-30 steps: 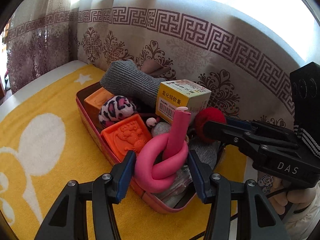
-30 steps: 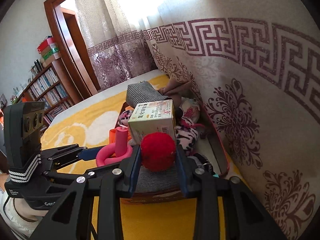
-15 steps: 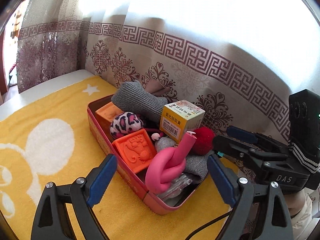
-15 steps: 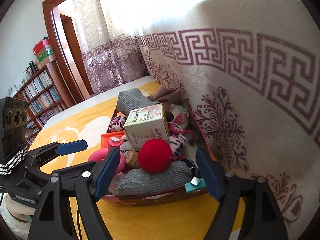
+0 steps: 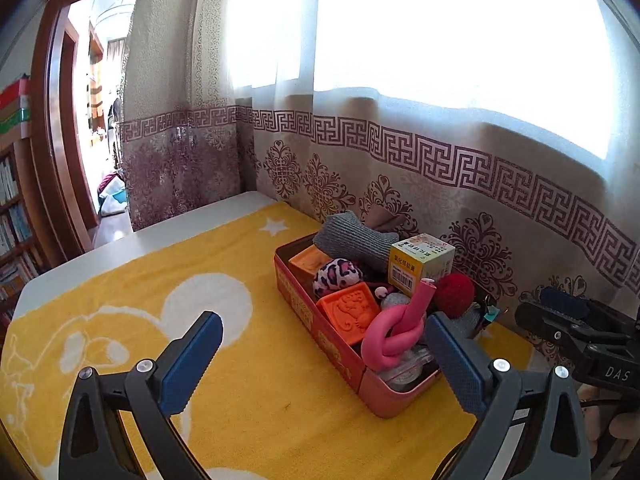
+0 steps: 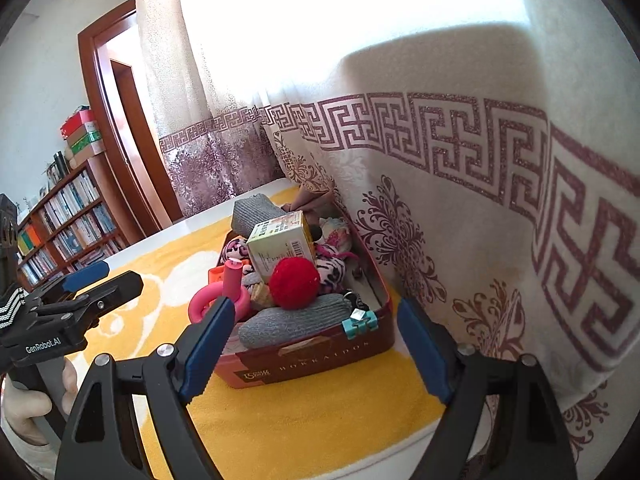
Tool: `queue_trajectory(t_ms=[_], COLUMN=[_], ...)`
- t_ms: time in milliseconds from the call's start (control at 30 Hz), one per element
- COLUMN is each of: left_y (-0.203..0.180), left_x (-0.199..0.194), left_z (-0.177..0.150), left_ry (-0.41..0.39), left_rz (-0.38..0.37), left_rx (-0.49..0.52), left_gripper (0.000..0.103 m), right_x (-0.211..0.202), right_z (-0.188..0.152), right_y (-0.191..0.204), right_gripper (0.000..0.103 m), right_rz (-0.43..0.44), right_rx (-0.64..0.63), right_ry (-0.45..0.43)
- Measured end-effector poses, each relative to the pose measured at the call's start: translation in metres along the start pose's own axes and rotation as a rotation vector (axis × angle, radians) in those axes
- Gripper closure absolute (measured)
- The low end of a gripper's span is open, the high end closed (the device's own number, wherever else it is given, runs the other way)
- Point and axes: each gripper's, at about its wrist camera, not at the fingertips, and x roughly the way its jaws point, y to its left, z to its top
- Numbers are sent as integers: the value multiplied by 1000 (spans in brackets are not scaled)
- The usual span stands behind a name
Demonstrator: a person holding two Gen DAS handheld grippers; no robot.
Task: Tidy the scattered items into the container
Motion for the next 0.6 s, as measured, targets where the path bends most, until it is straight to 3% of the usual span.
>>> queue_trajectory(t_ms=[133,300,600], left_y=[-5,-4,-5], left_x=[-7,-5,-6], left_z=[-5,-8,-12], left_ry=[0,38,61], left_rz=[-6,-4,-19], left_rx=[-6,-55,-89], left_gripper=[1,1,1], right_x=[-2,-8,-2], right_z=[-4,-8,-14], right_y=[3,11,13], right_gripper=[17,17,17], right_rz=[0,-78,-74], right_rx=[6,-43,-36], right_ry=[-7,-36,-15])
